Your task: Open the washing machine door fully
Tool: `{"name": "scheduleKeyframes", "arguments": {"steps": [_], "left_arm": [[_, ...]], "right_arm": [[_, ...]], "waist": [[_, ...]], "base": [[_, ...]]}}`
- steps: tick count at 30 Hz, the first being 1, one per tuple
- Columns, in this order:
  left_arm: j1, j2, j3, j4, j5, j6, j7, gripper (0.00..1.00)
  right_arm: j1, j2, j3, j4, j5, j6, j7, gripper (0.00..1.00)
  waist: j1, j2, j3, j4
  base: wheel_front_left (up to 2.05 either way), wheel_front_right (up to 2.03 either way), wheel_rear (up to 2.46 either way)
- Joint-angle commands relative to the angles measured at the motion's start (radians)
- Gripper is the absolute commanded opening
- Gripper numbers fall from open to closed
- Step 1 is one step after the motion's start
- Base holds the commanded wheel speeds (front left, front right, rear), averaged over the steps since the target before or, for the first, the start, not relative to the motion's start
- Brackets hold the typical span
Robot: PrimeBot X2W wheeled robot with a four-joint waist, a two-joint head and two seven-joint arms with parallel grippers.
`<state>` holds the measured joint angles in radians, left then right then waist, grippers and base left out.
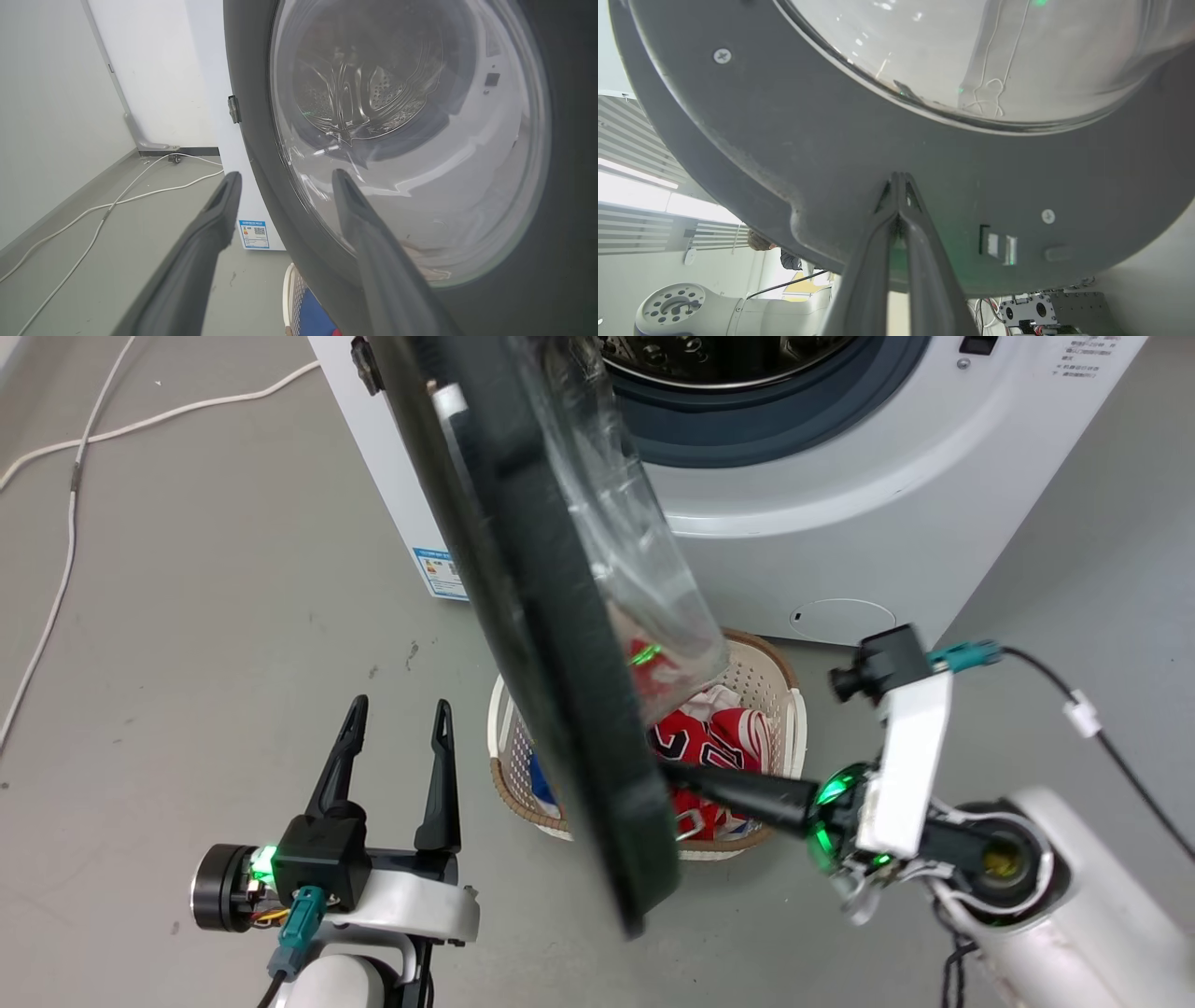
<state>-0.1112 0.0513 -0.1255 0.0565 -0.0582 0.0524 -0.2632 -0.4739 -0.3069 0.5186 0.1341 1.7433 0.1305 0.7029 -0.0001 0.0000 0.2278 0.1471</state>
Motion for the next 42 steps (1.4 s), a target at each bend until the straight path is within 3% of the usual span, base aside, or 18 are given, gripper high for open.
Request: {"name": "scheduleKeyframes", "arguments": {"steps": [1,11,16,27,28,30,31,37,42], "left_arm": [[0.001,-0.001,0.002,-0.002,0.004,-0.005,-0.002,1.00],[0.012,-0.001,0.008,0.006,0.011,-0.008,-0.002,1.00],[0.032,-0.001,0.011,0.010,0.015,-0.003,-0.002,1.00],[0.092,-0.001,0.028,0.018,0.021,-0.008,-0.003,1.00],[0.097,-0.001,0.031,0.018,0.022,-0.009,-0.002,1.00],[0.109,-0.001,0.038,0.018,0.025,-0.011,-0.003,1.00],[0.114,-0.001,0.042,0.018,0.027,-0.013,-0.002,1.00],[0.150,0.002,0.058,0.016,0.031,-0.015,-0.002,1.00],[0.178,0.002,0.071,0.007,0.035,-0.013,-0.002,1.00]], "right_arm": [[0.015,0.024,0.022,-0.015,-0.001,0.000,-0.003,0.00],[0.063,0.099,0.094,-0.007,-0.010,0.000,-0.027,0.00],[0.109,0.110,0.078,-0.002,-0.001,0.000,-0.054,0.00],[0.241,0.109,-0.084,-0.078,-0.073,0.000,-0.266,0.00],[0.259,0.111,-0.111,-0.087,-0.081,0.000,-0.300,0.03],[0.291,0.118,-0.153,-0.105,-0.091,0.000,-0.353,0.37],[0.304,0.120,-0.181,-0.114,-0.100,0.000,-0.386,1.00],[0.373,0.138,-0.317,-0.157,-0.183,0.000,-0.590,1.00],[0.407,0.101,-0.342,-0.167,-0.451,0.000,-0.857,1.00]], "waist": [[0.0001,0.0000,0.001,0.002],[0.0001,0.0000,-0.016,0.011],[0.0001,0.0000,-0.046,0.005],[0.0001,0.0000,-0.128,-0.027],[0.0001,0.0000,-0.136,-0.031],[0.0001,0.0000,-0.151,-0.037],[0.0001,0.0000,-0.159,-0.040],[0.0001,0.0000,-0.206,-0.056],[0.0001,0.0000,-0.228,-0.073]], "base": [[0.00,0.00,0.00],[0.00,0.00,0.00],[0.00,0.00,0.00],[0.00,0.00,0.00],[0.00,0.00,0.00],[0.00,0.00,0.00],[0.00,0.00,0.00],[0.00,0.00,0.00],[0.00,0.00,0.00]]}}
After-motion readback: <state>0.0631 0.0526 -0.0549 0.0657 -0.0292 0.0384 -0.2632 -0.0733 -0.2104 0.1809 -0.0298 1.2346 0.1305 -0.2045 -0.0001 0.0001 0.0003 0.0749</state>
